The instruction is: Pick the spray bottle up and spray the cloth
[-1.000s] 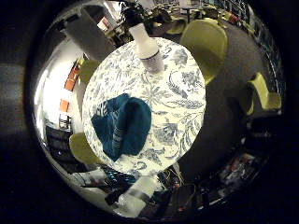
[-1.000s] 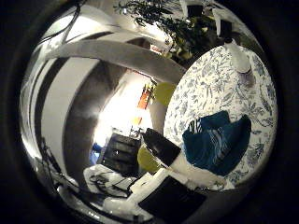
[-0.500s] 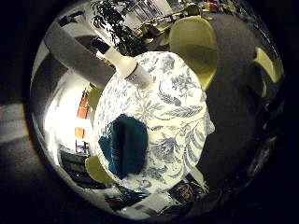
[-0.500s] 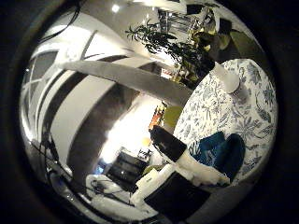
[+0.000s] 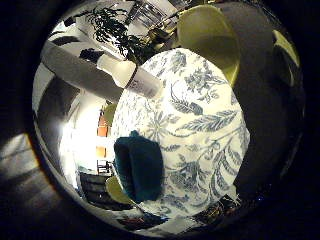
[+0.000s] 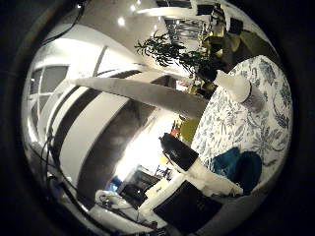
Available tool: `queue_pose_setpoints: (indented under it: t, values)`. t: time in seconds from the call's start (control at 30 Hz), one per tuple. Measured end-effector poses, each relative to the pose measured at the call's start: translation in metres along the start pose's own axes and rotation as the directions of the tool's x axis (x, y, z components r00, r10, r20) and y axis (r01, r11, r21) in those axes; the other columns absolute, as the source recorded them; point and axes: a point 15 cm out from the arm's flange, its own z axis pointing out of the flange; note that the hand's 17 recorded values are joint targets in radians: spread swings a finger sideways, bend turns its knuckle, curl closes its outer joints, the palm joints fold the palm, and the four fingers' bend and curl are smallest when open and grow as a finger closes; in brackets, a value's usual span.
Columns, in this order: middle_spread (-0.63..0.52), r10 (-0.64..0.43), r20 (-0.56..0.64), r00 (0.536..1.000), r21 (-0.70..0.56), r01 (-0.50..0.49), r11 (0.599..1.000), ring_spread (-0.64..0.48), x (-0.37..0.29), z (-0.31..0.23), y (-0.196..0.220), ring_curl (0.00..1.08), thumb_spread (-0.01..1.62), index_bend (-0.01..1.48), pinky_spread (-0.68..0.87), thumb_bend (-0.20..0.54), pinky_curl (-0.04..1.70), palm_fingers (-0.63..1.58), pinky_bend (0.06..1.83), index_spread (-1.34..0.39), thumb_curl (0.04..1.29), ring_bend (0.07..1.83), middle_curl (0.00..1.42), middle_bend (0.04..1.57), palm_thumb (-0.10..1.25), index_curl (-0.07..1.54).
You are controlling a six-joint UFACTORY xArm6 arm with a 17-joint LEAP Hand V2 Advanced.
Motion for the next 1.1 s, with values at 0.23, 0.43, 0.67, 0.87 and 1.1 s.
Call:
queue_pose_setpoints:
  t: [0.23,0.43,0.67,0.87,1.1]
  values:
    - [-0.01,-0.023,-0.011,1.000,-0.006,0.023,1.000,0.01,0.009,0.019,-0.028,0.35,1.06,0.17,0.31,-0.022,0.28,0.20,0.63,-0.20,0.32,0.67,0.43,0.47,0.58,0.34]
    - [0.01,-0.041,-0.008,0.999,-0.051,0.041,0.998,0.03,0.006,0.048,-0.044,0.35,1.06,0.16,0.33,-0.023,0.27,0.17,0.63,-0.19,0.32,0.67,0.43,0.45,0.58,0.32]
    - [0.02,-0.051,-0.028,0.998,-0.076,0.049,0.996,0.04,0.008,0.076,-0.054,0.34,1.06,0.16,0.34,-0.022,0.27,0.17,0.64,-0.18,0.32,0.67,0.42,0.45,0.58,0.31]
    - [0.02,-0.047,-0.042,0.998,-0.101,0.043,0.994,0.05,0.010,0.099,-0.058,0.34,1.06,0.16,0.35,-0.024,0.26,0.17,0.63,-0.18,0.32,0.66,0.42,0.45,0.59,0.31]
    - [0.02,-0.046,-0.054,0.997,-0.122,0.039,0.992,0.05,0.009,0.119,-0.063,0.33,1.05,0.16,0.34,-0.024,0.25,0.18,0.62,-0.18,0.32,0.65,0.42,0.45,0.59,0.30]
